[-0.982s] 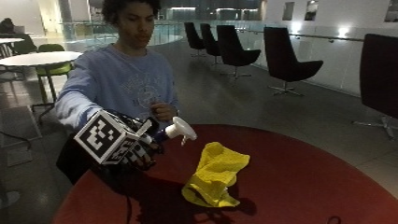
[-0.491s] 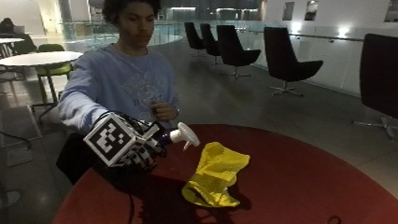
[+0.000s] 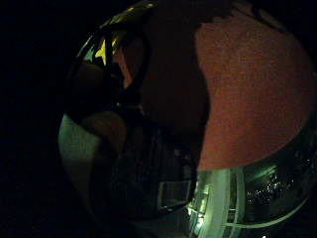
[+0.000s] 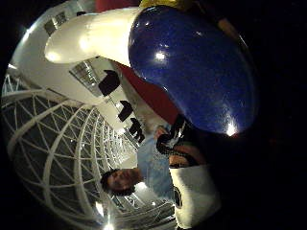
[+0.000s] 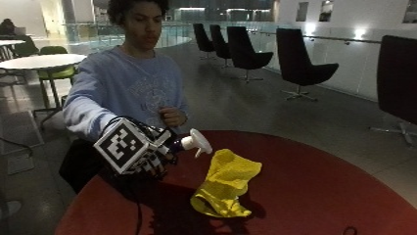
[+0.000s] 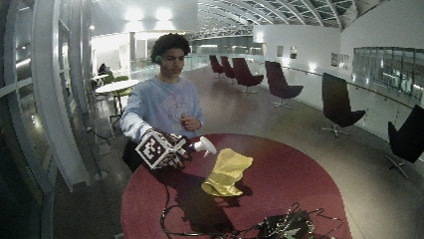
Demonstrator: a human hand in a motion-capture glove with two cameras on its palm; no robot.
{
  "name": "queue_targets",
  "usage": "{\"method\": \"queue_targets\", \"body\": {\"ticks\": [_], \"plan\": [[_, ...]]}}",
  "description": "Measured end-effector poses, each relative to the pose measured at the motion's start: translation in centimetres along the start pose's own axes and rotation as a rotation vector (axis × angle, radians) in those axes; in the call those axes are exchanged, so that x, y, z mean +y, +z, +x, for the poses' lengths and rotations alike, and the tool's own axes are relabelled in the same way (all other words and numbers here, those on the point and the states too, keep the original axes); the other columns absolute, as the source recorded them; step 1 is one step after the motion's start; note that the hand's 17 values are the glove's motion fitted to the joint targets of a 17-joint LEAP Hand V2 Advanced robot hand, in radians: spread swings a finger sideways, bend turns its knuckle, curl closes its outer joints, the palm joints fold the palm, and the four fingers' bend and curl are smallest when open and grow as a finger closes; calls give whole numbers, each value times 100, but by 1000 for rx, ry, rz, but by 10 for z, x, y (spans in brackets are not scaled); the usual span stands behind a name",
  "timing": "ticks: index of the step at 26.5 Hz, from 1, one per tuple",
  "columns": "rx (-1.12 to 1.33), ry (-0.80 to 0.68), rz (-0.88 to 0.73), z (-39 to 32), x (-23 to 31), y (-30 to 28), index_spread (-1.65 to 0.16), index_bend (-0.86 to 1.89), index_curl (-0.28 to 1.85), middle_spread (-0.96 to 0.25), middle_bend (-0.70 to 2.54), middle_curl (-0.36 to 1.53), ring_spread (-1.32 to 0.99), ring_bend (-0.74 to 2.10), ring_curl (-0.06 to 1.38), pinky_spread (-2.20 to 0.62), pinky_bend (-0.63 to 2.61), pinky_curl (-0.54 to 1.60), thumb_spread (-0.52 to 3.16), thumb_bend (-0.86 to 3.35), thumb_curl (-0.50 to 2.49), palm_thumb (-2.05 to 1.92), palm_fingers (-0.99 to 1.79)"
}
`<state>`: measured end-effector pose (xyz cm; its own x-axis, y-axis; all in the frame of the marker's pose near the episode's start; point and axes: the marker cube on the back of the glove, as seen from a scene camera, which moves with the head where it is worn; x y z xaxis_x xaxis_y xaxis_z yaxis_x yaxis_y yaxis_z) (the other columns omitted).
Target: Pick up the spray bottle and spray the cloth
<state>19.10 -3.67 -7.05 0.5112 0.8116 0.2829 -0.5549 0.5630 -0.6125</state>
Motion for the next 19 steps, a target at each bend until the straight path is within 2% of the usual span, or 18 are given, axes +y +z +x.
{"method": "queue_targets", "body": {"ticks": [8,19], "plan": [[-46,-59,38,-10,2,2,-27,9,21,-2,26,44,5,48,38,25,30,38,82,-3,64,85,100],[-256,-452,200,-90,8,44,-27,9,22,-3,25,44,5,47,38,24,30,38,82,-3,64,84,100]]}}
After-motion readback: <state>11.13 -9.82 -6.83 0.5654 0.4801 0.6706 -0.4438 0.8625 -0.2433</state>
